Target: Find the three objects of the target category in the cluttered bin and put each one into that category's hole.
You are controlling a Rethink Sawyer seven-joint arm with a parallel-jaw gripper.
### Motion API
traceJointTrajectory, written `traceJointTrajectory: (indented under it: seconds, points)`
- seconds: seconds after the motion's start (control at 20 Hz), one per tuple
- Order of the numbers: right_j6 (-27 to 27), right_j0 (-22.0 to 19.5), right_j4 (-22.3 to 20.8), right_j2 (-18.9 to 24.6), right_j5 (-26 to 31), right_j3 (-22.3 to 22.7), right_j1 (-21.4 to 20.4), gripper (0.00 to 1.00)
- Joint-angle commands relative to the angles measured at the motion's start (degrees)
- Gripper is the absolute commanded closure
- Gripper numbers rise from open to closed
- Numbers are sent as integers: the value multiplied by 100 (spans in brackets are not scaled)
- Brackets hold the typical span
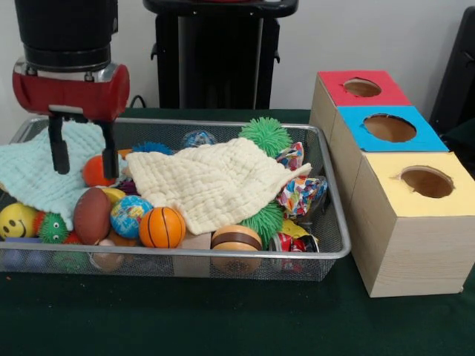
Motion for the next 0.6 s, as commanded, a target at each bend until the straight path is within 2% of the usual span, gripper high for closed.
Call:
traceJointTrajectory:
  seconds: [0.05,0.3,0.6]
  points:
    - [-282,5,-279,501,-246,-396,764,0]
    - [-350,-39,-291,580,-494,-469,1050,0]
    - [-341,29,-296,538,-367,-640,1253,0]
